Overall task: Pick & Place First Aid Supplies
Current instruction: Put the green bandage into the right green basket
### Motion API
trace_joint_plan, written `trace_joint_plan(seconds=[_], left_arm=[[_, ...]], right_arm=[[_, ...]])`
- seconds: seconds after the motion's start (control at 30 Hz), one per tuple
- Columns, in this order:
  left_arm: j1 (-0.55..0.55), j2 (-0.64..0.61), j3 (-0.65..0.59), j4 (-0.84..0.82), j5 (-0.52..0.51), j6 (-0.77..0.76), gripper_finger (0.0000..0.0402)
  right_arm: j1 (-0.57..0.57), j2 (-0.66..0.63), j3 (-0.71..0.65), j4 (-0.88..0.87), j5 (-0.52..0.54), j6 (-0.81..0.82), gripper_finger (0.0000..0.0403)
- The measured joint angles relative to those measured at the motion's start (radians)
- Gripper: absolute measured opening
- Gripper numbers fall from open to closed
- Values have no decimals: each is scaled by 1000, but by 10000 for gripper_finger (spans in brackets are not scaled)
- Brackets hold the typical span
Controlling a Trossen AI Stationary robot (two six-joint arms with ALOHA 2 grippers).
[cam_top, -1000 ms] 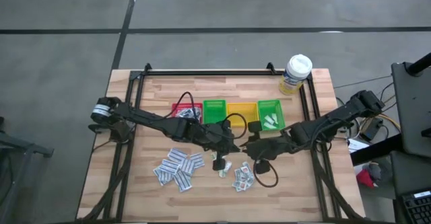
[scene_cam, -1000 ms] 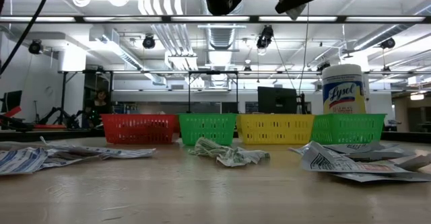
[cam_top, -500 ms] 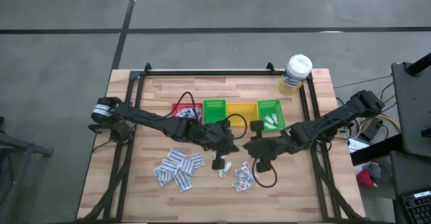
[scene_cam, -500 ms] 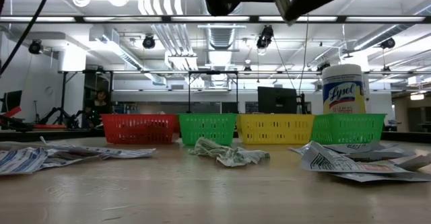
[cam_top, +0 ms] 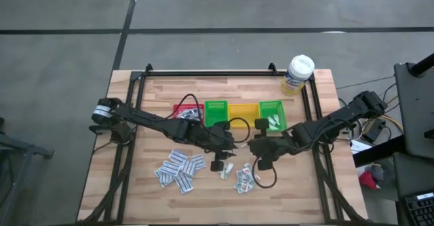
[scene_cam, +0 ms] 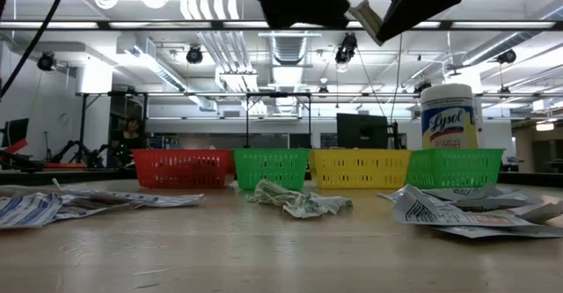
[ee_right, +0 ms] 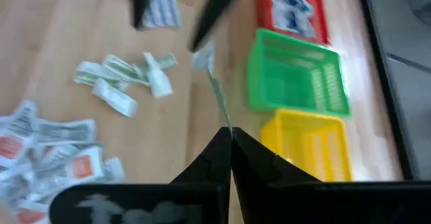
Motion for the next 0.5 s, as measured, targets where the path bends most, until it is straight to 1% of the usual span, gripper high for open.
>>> trace_joint_plan(seconds=[0.07, 0.27, 0.37, 0.5], left_arm=[[0, -3, 0, -39, 0, 0, 124], [0, -4, 0, -167, -8, -18, 124], [-3, -4, -4, -190, -54, -20, 124], [-15, -4, -40, -186, -167, -6, 124]], right_arm=[[-7, -10, 0, -34, 22, 27, 8], [-72, -52, 0, -145, 26, 141, 8], [-132, -78, 0, -219, 24, 225, 8], [-221, -112, -3, -320, 5, 342, 8]])
